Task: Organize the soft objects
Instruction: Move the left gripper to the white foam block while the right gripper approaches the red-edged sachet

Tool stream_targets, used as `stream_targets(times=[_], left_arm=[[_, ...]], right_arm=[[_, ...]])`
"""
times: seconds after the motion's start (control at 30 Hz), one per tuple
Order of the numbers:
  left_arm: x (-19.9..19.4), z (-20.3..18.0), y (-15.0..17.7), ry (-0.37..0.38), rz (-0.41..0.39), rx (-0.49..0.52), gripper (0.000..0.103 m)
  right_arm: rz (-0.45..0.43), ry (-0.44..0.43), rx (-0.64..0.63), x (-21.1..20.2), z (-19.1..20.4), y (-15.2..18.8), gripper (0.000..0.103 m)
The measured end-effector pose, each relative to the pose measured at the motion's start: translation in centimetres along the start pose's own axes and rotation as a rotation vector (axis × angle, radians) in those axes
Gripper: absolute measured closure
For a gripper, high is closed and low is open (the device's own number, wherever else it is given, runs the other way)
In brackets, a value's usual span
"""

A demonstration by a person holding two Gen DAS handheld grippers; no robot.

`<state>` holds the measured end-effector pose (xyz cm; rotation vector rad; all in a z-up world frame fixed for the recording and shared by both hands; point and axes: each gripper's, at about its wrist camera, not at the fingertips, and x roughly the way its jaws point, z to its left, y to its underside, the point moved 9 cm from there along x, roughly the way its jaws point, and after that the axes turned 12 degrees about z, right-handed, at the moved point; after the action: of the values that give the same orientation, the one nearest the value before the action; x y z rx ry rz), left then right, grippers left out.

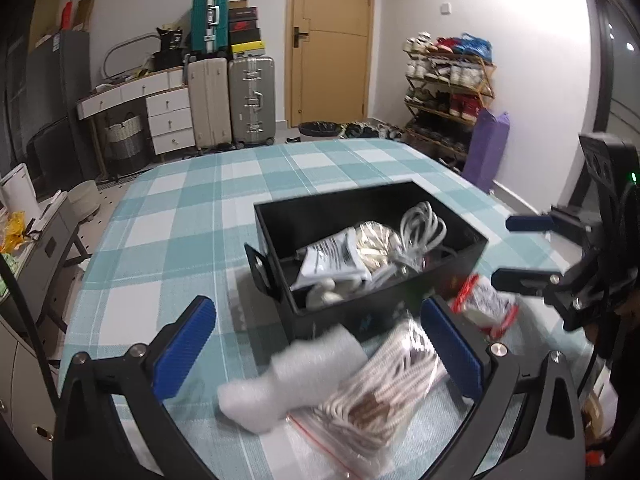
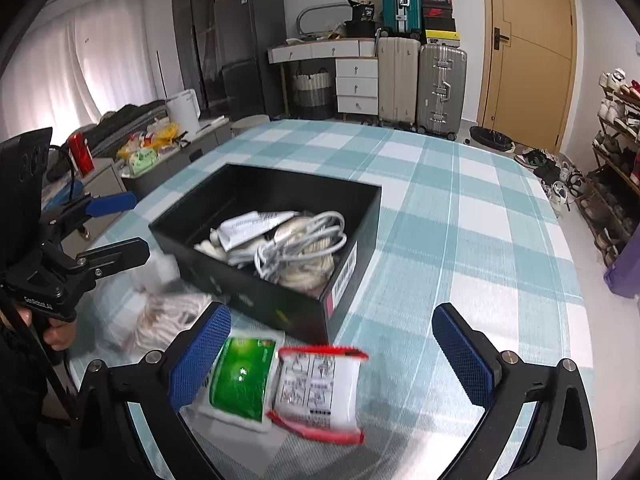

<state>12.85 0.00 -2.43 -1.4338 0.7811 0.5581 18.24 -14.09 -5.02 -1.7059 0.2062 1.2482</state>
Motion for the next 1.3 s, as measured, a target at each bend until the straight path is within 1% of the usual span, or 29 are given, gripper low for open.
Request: stream_targets(times=[0.13,0.23,0.33,0.4,0.47,0.7,0.8,0.87,0.97,1.1,1.23,1.3], left_arm=[[0.0,-0.6,1.1,0.002,0.02,0.046,0.0],[0.1,-0.5,1.4,-0.004,0.038,0.055,0.0],[0.4,0.3,1.6,-0.028,0.056,0.012,0.0],[0.7,0.9,1.8,-0.031,0.071,-0.016,0.0],[1.0,1.0,2.2,-0.021,0.085,-0.028,0.0],[1.3,2.1,3.7,-0.062,0.116,-0.054,0.0],[1.6,2.6,4.1,-0.067,0.129,-0.074,0.0],[2.1,3.0,4.3,-0.072,0.146,-0.092,0.0],[2.5,3.1,4.5,-0.067,0.152,-0.095,0.0],[3.0,3.0,4.8,-0.074,0.171,-0.085,0.0],[3.0,3.1,4.8,-0.078,0.17,-0.093,0.0],[3.1,3.1,4.8,-0.067,0.17,-0.1,0.0]], right_arm=[[0.021,0.004,-0.007,0.1,0.2,0.9,0.001],[0.032,0.008,-0.01,0.2,0.3,1.2,0.001],[0.041,0.007,-0.011,0.4,0.4,1.3,0.001],[0.044,0.004,-0.011,0.5,0.4,1.4,0.001],[0.052,0.004,-0.011,0.7,0.4,1.5,0.001],[0.066,-0.004,0.002,1.3,0.1,1.7,0.001],[0.087,-0.007,0.013,1.9,-0.2,1.9,0.001],[0.116,-0.018,0.009,2.5,-0.2,2.3,0.001],[0.159,-0.015,0.006,3.4,-0.5,2.9,0.001],[0.179,-0.004,0.011,3.8,-0.8,3.3,0.001],[0.207,0.02,0.002,4.3,-1.1,3.9,0.001],[0.211,0.025,0.006,4.4,-1.3,4.0,0.001]])
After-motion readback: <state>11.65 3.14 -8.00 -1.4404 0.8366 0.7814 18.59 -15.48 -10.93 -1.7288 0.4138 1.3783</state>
